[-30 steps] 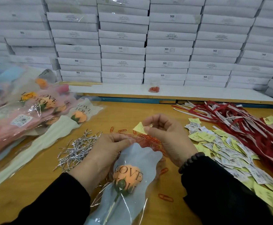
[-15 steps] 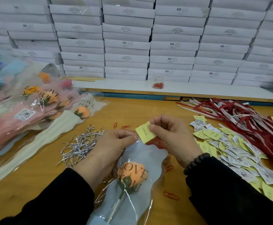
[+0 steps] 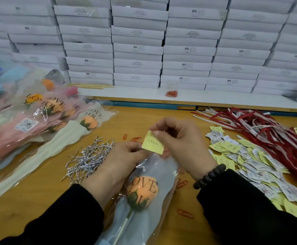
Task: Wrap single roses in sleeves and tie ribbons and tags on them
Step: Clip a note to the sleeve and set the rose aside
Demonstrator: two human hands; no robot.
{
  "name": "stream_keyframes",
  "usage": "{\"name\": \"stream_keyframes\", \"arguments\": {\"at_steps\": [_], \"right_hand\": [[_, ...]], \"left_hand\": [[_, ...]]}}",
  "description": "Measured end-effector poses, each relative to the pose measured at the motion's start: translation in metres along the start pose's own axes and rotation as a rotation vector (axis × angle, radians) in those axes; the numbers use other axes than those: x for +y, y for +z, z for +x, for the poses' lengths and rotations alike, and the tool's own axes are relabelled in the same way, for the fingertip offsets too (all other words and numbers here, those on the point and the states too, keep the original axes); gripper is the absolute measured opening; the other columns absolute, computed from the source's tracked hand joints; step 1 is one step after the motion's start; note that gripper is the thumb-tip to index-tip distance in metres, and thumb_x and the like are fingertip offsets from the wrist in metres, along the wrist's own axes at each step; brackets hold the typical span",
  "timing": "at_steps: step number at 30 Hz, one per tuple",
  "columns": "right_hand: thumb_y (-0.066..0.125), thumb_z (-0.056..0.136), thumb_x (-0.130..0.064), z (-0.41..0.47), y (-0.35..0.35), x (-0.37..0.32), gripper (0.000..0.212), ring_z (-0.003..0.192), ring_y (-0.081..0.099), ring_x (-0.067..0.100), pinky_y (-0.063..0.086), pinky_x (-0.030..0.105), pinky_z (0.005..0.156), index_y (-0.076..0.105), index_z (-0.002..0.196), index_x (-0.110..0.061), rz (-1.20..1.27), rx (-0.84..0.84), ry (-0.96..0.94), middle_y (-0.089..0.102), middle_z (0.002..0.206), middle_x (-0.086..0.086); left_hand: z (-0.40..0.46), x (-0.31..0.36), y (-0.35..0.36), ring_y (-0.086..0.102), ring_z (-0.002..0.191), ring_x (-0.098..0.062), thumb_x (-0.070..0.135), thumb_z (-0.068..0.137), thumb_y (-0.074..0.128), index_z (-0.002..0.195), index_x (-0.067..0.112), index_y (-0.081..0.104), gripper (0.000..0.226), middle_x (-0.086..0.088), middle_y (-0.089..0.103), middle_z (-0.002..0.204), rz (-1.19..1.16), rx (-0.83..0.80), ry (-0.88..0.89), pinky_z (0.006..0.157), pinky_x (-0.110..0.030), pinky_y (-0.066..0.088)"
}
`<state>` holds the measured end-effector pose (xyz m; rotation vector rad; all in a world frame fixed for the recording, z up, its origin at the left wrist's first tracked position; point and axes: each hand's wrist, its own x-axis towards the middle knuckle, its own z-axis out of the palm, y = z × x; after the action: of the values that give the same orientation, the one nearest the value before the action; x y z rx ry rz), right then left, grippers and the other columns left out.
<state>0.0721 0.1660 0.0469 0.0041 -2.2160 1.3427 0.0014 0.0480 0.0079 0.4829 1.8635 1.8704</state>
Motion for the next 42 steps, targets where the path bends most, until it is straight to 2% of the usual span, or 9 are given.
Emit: {"name": "stream_keyframes", "arguments": {"at_steps": [4, 10, 14, 17, 20, 22, 26, 30, 42], "right_hand": [[0.063, 0.084, -0.01, 0.005, 0.009, -0.005, 0.025, 0.071, 0.06, 0.01, 0.045, 0.012, 0.047, 0.063, 0.07, -0.031, 0.02, 0.032, -0.044, 0.062, 0.067, -0.014], [0.063, 0.085, -0.003, 0.003, 0.021, 0.029, 0.022, 0.06, 0.051, 0.006, 0.04, 0.012, 0.051, 0.06, 0.072, -0.021, 0.105, -0.023, 0.163, 0.058, 0.069, -0.002], [0.064, 0.084, -0.005, 0.004, 0.021, 0.038, 0.022, 0.062, 0.053, 0.007, 0.043, 0.018, 0.056, 0.061, 0.072, -0.024, 0.059, 0.021, 0.164, 0.061, 0.072, -0.001], [0.064, 0.083, -0.004, 0.004, 0.021, 0.041, 0.026, 0.055, 0.05, -0.005, 0.04, 0.011, 0.053, 0.06, 0.068, -0.025, 0.037, 0.038, 0.152, 0.058, 0.067, -0.006], [0.066, 0.082, -0.007, 0.002, 0.022, 0.042, 0.024, 0.053, 0.047, -0.004, 0.039, 0.011, 0.053, 0.06, 0.068, -0.025, -0.001, 0.049, 0.143, 0.055, 0.064, -0.01], [0.068, 0.08, -0.01, 0.002, 0.022, 0.043, 0.024, 0.053, 0.047, -0.004, 0.039, 0.011, 0.053, 0.059, 0.067, -0.027, -0.026, 0.06, 0.135, 0.053, 0.062, -0.012], [0.067, 0.084, -0.017, 0.004, 0.014, 0.041, 0.015, 0.054, 0.053, 0.002, 0.051, 0.025, 0.059, 0.063, 0.072, -0.026, -0.009, 0.028, 0.192, 0.058, 0.066, -0.008], [0.064, 0.086, -0.021, 0.003, 0.003, 0.036, 0.014, 0.055, 0.059, -0.002, 0.051, 0.015, 0.055, 0.066, 0.072, -0.02, 0.038, -0.086, 0.283, 0.064, 0.066, -0.004], [0.063, 0.087, -0.015, 0.001, 0.006, 0.037, 0.013, 0.047, 0.053, -0.003, 0.044, 0.011, 0.05, 0.064, 0.074, -0.015, 0.052, -0.117, 0.336, 0.059, 0.06, -0.005]], "left_hand": [[0.0, -0.002, 0.001, 0.053, 0.036, -0.006, 0.0, 0.078, 0.068, 0.071, 0.005, 0.068, 0.008, -0.002, 0.064, 0.051, -0.036, 0.035, 0.003, 0.036, -0.012, 0.038], [0.0, -0.002, -0.003, 0.064, 0.062, -0.023, 0.012, 0.069, 0.071, 0.077, 0.004, 0.074, 0.012, -0.02, 0.071, 0.079, -0.078, -0.08, -0.002, 0.062, -0.028, 0.049], [0.001, 0.001, -0.003, 0.046, 0.047, -0.015, 0.028, 0.074, 0.068, 0.08, -0.002, 0.069, 0.03, -0.012, 0.058, 0.059, -0.015, -0.044, -0.045, 0.047, -0.021, 0.036], [0.003, 0.001, -0.001, 0.032, 0.052, -0.015, 0.032, 0.091, 0.05, 0.094, 0.0, 0.063, 0.035, -0.011, 0.041, 0.067, -0.009, 0.038, -0.072, 0.051, -0.025, 0.025], [-0.001, 0.002, -0.001, 0.037, 0.059, -0.023, 0.046, 0.083, 0.054, 0.096, -0.012, 0.061, 0.06, -0.018, 0.047, 0.078, -0.025, -0.004, -0.027, 0.055, -0.028, 0.03], [-0.004, 0.003, -0.001, 0.037, 0.067, -0.029, 0.042, 0.074, 0.062, 0.09, -0.01, 0.063, 0.054, -0.022, 0.049, 0.08, 0.015, -0.041, 0.017, 0.062, -0.032, 0.036], [-0.003, 0.002, -0.002, 0.055, 0.071, -0.028, 0.018, 0.09, 0.057, 0.081, 0.001, 0.071, 0.024, -0.032, 0.064, 0.086, 0.047, -0.033, 0.023, 0.075, -0.039, 0.046], [-0.001, 0.002, -0.002, 0.062, 0.057, -0.014, 0.015, 0.091, 0.055, 0.075, 0.007, 0.071, 0.024, -0.012, 0.07, 0.074, 0.033, -0.017, 0.006, 0.064, -0.029, 0.049], [-0.002, 0.001, -0.001, 0.059, 0.053, -0.014, 0.018, 0.088, 0.06, 0.069, 0.01, 0.07, 0.023, -0.011, 0.068, 0.07, 0.046, -0.006, 0.045, 0.051, -0.022, 0.046]]}}
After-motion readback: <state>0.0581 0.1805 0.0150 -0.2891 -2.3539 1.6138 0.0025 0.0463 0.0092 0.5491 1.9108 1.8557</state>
